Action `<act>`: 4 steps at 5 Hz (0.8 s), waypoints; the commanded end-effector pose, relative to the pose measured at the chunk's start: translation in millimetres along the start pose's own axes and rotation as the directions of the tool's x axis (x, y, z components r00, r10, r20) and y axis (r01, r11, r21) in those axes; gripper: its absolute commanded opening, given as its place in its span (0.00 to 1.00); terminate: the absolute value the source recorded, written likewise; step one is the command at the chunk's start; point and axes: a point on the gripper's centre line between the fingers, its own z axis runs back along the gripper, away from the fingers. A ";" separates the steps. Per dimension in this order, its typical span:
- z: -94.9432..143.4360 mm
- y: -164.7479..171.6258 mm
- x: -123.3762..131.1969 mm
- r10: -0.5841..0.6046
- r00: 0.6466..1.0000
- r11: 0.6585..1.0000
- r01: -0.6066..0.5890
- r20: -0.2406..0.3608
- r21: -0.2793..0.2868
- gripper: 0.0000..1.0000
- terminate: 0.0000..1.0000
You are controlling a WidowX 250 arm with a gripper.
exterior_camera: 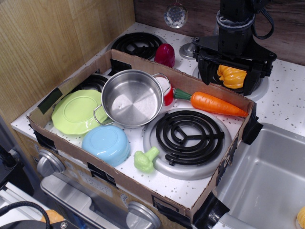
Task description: Put broccoli in pot
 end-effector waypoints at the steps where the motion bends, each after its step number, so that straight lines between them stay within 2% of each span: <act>1: 0.0 0.0 0.0 0.000 1.000 1.000 0.000 0.000 0.000 1.00 0.00; 2: 2.1 3.1 -14.0 0.037 0.999 0.999 -0.038 0.031 0.027 1.00 0.00; 4: 23.0 11.8 -58.1 0.154 0.985 0.983 -0.161 0.079 0.087 1.00 0.00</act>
